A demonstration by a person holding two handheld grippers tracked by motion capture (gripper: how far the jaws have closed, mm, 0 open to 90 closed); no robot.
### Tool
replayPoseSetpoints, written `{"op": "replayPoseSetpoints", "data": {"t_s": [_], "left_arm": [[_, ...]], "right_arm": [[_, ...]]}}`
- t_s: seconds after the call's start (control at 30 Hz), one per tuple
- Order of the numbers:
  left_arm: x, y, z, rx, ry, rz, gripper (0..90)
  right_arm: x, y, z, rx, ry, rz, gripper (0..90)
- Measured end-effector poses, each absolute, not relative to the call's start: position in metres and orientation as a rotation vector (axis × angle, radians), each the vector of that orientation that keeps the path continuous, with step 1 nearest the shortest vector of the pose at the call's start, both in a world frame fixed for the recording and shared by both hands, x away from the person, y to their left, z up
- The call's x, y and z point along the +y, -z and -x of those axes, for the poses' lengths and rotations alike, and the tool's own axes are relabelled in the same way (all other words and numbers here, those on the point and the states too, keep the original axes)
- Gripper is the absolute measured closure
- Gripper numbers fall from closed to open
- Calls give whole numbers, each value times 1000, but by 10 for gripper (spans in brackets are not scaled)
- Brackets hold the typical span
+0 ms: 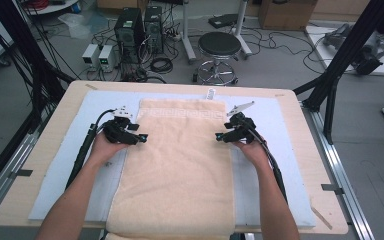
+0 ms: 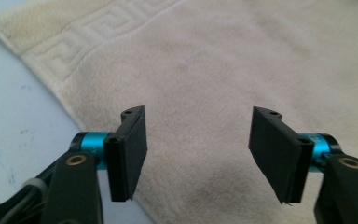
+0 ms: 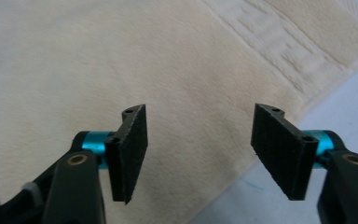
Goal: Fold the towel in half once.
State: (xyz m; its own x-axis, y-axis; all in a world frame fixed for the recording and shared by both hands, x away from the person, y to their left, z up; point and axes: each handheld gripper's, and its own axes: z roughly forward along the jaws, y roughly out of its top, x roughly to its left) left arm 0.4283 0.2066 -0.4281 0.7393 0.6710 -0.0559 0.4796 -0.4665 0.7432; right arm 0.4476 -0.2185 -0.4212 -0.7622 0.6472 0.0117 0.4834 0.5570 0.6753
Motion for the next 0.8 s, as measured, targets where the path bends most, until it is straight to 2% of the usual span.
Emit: {"op": "replayPoseSetpoints", "data": {"t_s": [0.07,0.13,0.23,0.37,0.4,0.57,0.67,0.8], "left_arm": [[208,432,-431,890,-304,-2164,435],[206,436,-431,893,-319,-2193,524],[205,436,-428,890,-349,-2194,603],[204,434,-427,903,-311,-2193,787],[204,433,-427,905,-310,-2192,826],[214,415,-422,893,-281,-2108,853],[220,397,-412,856,-289,-2034,855],[227,377,-391,794,-304,-2024,854]], "right_arm": [[-220,424,-450,2563,-977,-955,450],[-219,429,-450,2590,-954,-965,534],[-218,433,-447,2578,-975,-946,626],[-219,433,-446,2591,-1016,-974,817],[-217,432,-445,2600,-1008,-969,837],[-222,418,-441,2590,-1071,-994,848],[-231,399,-433,2556,-1168,-982,848],[-237,372,-412,2538,-1249,-893,847]]}}
